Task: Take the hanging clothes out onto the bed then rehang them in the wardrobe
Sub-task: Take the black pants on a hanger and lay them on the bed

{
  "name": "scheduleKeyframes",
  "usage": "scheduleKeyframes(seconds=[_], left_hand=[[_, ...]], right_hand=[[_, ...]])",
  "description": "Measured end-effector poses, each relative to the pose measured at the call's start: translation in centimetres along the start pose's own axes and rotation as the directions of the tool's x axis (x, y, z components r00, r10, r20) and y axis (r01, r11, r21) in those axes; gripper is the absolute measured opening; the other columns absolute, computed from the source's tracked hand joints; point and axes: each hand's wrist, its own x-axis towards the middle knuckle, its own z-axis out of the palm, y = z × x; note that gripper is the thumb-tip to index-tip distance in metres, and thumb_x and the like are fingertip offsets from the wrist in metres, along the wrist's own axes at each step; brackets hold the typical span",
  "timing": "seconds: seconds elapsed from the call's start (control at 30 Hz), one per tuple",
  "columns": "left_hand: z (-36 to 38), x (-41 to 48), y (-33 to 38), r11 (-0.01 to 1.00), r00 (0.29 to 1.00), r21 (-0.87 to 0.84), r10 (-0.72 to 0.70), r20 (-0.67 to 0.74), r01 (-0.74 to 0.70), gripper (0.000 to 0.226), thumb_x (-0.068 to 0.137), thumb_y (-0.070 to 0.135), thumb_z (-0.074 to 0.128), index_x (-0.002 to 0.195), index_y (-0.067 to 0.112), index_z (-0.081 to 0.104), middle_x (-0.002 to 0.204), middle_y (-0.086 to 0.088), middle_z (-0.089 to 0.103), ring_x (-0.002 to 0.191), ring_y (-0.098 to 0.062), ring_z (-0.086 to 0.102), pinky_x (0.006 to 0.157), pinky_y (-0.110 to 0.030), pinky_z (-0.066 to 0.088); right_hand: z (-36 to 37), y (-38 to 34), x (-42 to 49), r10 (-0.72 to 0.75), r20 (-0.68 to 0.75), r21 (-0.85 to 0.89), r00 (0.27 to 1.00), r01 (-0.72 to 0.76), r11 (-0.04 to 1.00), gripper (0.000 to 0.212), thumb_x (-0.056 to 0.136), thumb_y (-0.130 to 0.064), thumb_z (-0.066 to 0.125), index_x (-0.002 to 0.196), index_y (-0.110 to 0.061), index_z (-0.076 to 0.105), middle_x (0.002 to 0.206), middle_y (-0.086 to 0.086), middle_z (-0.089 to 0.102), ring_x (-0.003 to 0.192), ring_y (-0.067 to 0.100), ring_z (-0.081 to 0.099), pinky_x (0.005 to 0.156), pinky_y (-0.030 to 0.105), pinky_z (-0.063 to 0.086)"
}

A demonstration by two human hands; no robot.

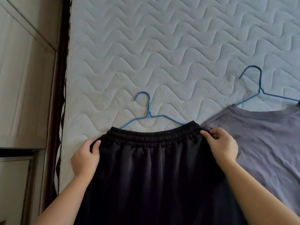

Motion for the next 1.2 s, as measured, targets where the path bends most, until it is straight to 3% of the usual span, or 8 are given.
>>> scheduleKeyframes(seconds=[0.17,0.3,0.43,0.63,0.77,1.0,1.07,1.2], left_hand=[[-0.7,-0.2,0.5,1.0,0.999,-0.004,-0.012,0.033,0.013,0.026,0.092,0.026,0.049,0.084,0.002,0.057,0.059,-0.01,0.052,0.059,-0.027,0.042,0.059,-0.034,0.032],[-2.0,-0.4,1.2,0.998,0.979,-0.022,-0.056,0.194,0.062,0.028,0.094,0.028,0.043,0.095,0.003,0.055,0.062,0.002,0.048,0.072,-0.032,0.051,0.065,-0.034,0.035],[-3.8,-1.8,1.9,0.982,0.935,-0.079,-0.137,0.329,0.172,0.039,0.093,0.027,0.046,0.124,0.003,0.044,0.115,-0.016,0.057,0.108,-0.038,0.053,0.083,-0.038,0.042],[-8.8,-8.5,1.4,0.974,0.956,-0.129,-0.151,0.252,0.188,0.044,0.09,0.017,0.05,0.131,0.004,0.041,0.134,-0.017,0.047,0.122,-0.032,0.048,0.098,-0.042,0.042],[-12.7,-16.1,0.0,0.916,0.935,-0.295,-0.179,0.305,0.271,0.033,0.093,0.017,0.045,0.125,0.008,0.046,0.126,-0.008,0.053,0.116,-0.024,0.051,0.091,-0.033,0.04],[-16.8,-29.4,-5.8,0.849,0.824,-0.259,-0.301,0.48,0.461,0.02,0.092,0.017,0.049,0.11,0.013,0.055,0.106,-0.006,0.062,0.103,-0.024,0.057,0.086,-0.032,0.04],[-17.8,-32.3,-6.4,0.864,0.793,-0.229,-0.267,0.547,0.449,0.015,0.091,0.014,0.05,0.105,0.014,0.056,0.094,-0.001,0.062,0.098,-0.023,0.059,0.083,-0.031,0.039],[-19.6,-36.4,-6.9,0.926,0.74,-0.166,-0.153,0.655,0.338,0.01,0.089,0.01,0.051,0.093,0.016,0.057,0.091,-0.003,0.064,0.084,-0.02,0.063,0.073,-0.027,0.04]], right_hand=[[-0.3,-0.5,-0.5,0.013,0.003,-0.033,1.0,-0.013,0.999,0.035,0.078,-0.047,0.064,0.096,-0.017,0.065,0.098,0.003,0.071,0.098,0.025,0.063,0.072,0.027,0.036],[-0.6,-1.4,-1.7,0.004,0.079,-0.088,0.997,0.003,0.996,0.037,0.088,-0.041,0.054,0.109,-0.011,0.055,0.113,0.011,0.066,0.104,0.032,0.059,0.077,0.034,0.04],[-1.8,-1.8,-4.0,0.042,0.205,-0.033,0.978,-0.037,0.999,0.039,0.091,-0.03,0.05,0.124,-0.01,0.043,0.127,0.014,0.051,0.114,0.033,0.051,0.091,0.042,0.042],[-7.8,1.8,-10.7,0.005,0.291,-0.126,0.957,0.034,0.991,0.047,0.09,-0.021,0.051,0.133,-0.011,0.038,0.133,0.013,0.041,0.119,0.03,0.046,0.094,0.04,0.04],[-12.5,6.9,-17.2,0.089,0.282,-0.029,0.955,-0.085,0.996,0.044,0.089,-0.015,0.053,0.131,-0.01,0.043,0.128,0.012,0.05,0.111,0.027,0.054,0.089,0.032,0.041],[-19.7,16.9,-29.9,0.33,0.219,0.092,0.918,-0.356,0.93,0.03,0.088,-0.007,0.055,0.118,-0.004,0.055,0.111,0.017,0.064,0.089,0.022,0.056,0.078,0.029,0.043],[-21.3,19.0,-33.5,0.392,0.199,0.116,0.898,-0.419,0.901,0.028,0.088,-0.007,0.055,0.115,-0.003,0.057,0.106,0.018,0.065,0.088,0.023,0.056,0.072,0.023,0.042],[-23.9,22.4,-39.8,0.494,0.184,0.109,0.85,-0.517,0.849,0.026,0.087,-0.009,0.057,0.112,-0.003,0.06,0.098,0.016,0.066,0.089,0.027,0.06,0.076,0.033,0.041]])
